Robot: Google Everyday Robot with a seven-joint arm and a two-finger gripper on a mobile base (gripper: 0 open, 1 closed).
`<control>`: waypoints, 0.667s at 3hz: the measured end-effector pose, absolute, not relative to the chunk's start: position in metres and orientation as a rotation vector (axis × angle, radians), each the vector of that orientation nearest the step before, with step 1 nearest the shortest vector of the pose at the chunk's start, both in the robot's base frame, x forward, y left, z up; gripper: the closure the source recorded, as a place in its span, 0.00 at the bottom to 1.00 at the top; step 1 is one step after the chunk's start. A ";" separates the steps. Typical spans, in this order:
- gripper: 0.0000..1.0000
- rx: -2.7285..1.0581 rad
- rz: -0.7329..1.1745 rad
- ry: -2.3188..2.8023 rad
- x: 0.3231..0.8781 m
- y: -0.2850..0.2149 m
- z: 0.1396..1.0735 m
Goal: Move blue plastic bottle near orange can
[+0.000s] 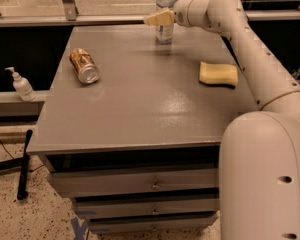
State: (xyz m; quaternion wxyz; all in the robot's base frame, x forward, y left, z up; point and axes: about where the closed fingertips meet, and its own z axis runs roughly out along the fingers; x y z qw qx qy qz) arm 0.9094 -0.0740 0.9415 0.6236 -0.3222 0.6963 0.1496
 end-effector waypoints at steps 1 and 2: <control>0.18 -0.725 0.362 1.600 0.918 -0.071 0.936; 0.41 -0.717 0.387 1.592 0.914 -0.068 0.937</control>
Offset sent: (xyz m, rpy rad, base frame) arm -0.0037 0.0037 -0.0018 0.0683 0.0077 0.0189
